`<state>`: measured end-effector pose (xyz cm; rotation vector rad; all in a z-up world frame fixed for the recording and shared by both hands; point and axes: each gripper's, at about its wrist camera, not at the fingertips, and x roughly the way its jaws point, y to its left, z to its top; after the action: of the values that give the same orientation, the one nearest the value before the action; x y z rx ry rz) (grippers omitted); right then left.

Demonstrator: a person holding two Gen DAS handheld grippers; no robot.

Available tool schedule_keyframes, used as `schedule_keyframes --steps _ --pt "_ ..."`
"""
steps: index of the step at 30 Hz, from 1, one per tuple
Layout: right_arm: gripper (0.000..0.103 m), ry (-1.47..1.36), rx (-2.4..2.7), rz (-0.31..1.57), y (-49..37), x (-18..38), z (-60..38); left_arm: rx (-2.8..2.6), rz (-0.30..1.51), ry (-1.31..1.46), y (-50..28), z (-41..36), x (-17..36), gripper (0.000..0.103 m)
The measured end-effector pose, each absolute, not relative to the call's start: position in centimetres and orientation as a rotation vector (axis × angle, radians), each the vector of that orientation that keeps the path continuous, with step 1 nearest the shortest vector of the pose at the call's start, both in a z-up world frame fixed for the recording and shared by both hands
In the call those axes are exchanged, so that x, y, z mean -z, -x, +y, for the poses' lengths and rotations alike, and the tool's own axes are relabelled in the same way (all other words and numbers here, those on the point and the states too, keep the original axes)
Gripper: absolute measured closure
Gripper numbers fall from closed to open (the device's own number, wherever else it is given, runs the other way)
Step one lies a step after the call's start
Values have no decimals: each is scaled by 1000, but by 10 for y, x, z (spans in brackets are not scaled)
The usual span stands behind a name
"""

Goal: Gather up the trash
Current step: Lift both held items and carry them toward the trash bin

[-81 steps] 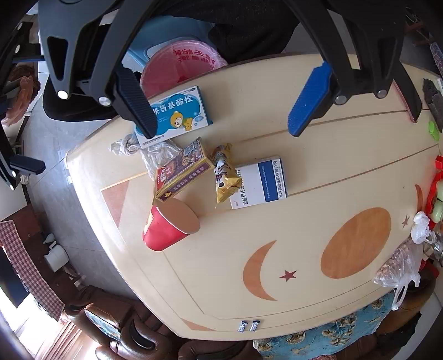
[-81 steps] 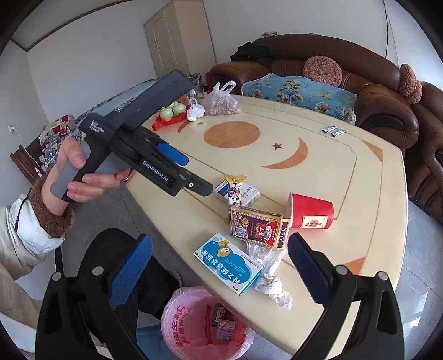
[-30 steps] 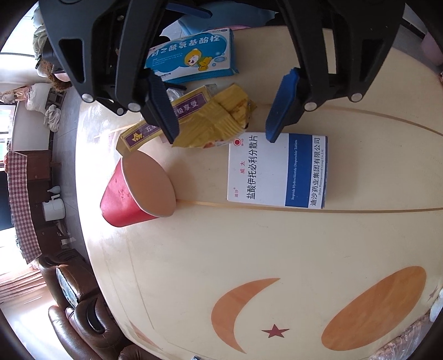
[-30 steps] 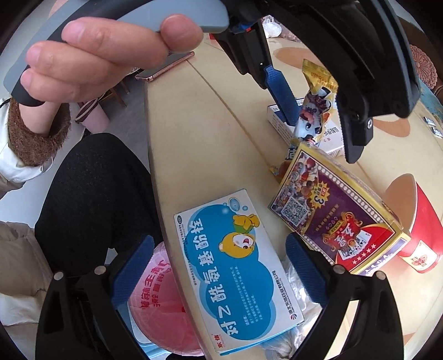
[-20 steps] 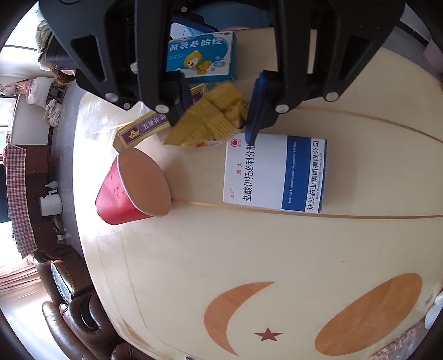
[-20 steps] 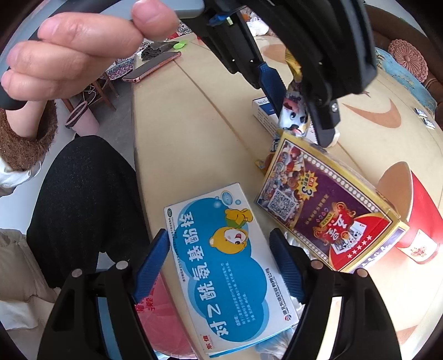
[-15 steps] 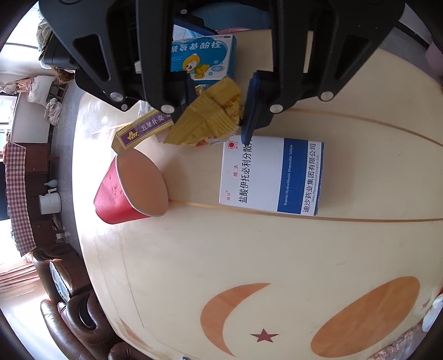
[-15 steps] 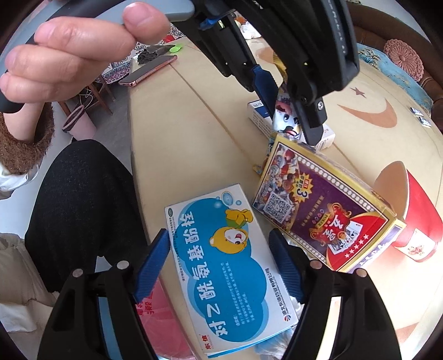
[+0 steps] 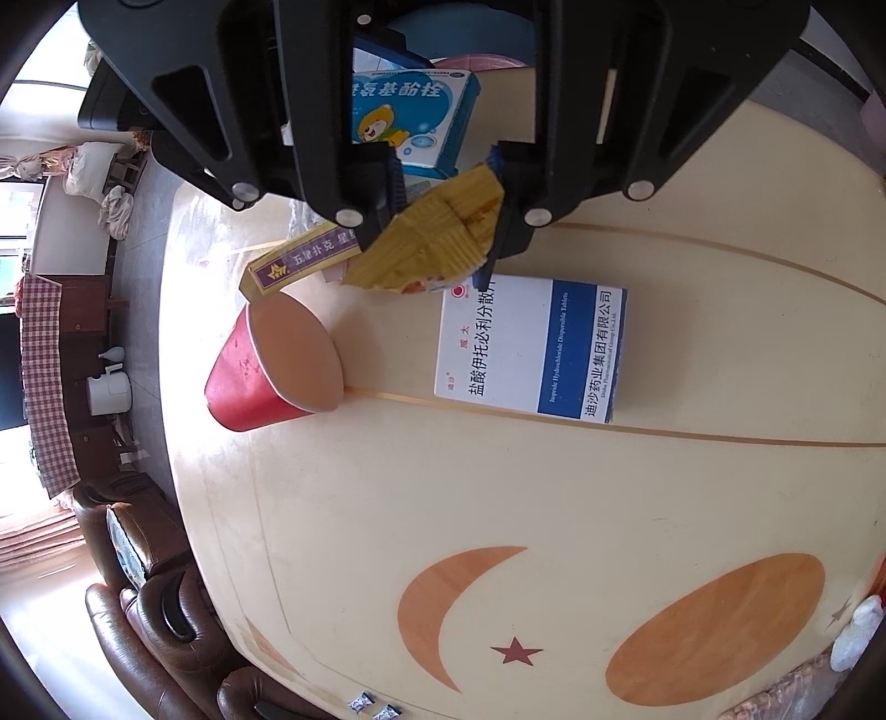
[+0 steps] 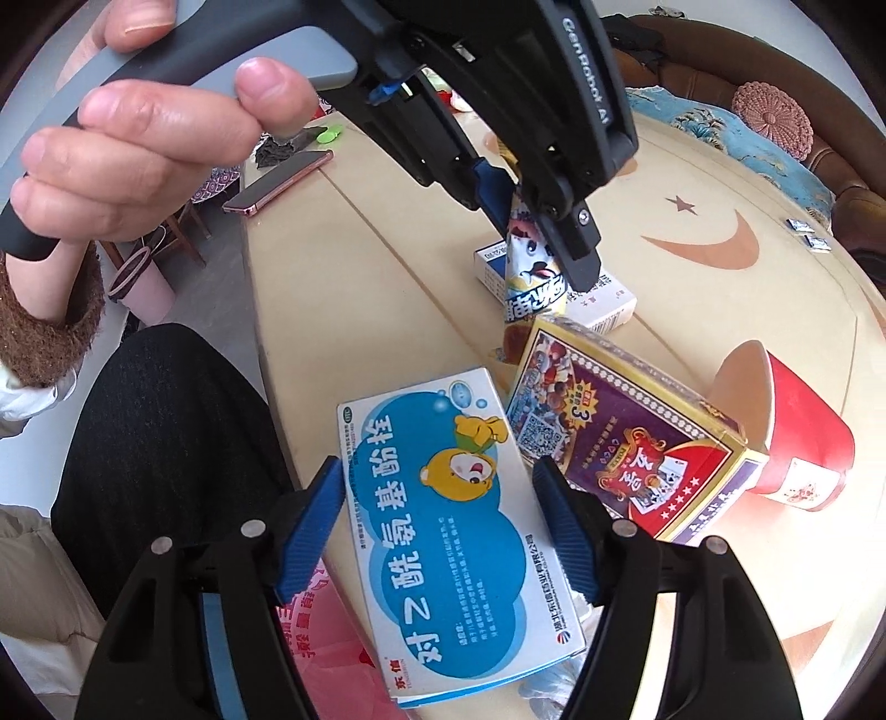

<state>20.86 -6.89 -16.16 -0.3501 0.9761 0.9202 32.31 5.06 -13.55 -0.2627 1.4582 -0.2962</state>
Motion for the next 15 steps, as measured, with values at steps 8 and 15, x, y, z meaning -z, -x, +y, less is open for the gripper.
schedule_keyframes --steps 8,15 --pt "35 304 -873 966 -208 142 -88 296 1404 218 -314 52 112 81" --pt "35 257 -788 935 -209 113 -110 297 1365 193 -307 55 91 81"
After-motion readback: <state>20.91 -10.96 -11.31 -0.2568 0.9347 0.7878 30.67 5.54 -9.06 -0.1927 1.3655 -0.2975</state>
